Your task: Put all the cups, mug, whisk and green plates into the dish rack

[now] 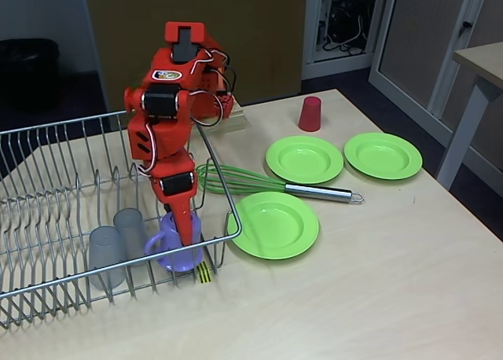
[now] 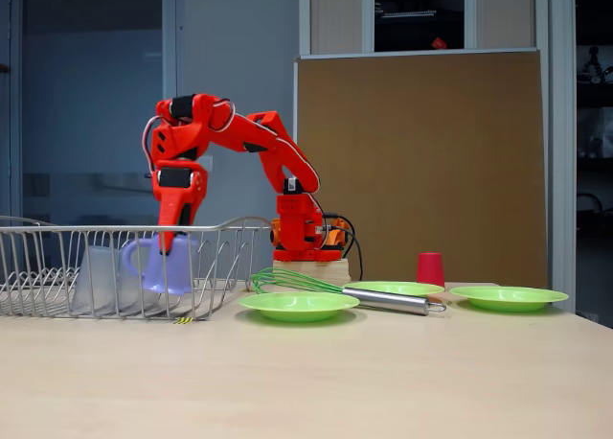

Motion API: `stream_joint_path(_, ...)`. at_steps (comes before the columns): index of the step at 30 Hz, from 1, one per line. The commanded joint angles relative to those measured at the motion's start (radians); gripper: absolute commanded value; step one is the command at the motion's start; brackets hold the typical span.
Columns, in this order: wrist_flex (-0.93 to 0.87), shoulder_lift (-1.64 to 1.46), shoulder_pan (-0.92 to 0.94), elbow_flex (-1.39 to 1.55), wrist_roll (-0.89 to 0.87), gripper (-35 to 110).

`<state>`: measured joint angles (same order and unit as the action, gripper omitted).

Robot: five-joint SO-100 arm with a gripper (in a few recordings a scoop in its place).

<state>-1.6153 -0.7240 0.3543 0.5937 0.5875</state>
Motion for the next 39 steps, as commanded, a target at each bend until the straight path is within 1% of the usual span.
stream_joint_path(1, -0.009, 0.005, 0.003, -0.06, 0.018, 16)
stream_joint_path(5, -0.021, 0.049, 0.012, -0.101, 0.028, 18)
stream_joint_path(13, -0.078, 0.098, 0.028, -0.189, 0.052, 34)
stream_joint_path(18, -0.097, 0.097, 0.029, -0.207, 0.067, 40)
stream_joint_path(24, -0.101, 0.097, 0.029, -0.215, 0.069, 42)
stream_joint_path(39, -0.1, 0.114, 0.028, -0.232, 0.069, 41)
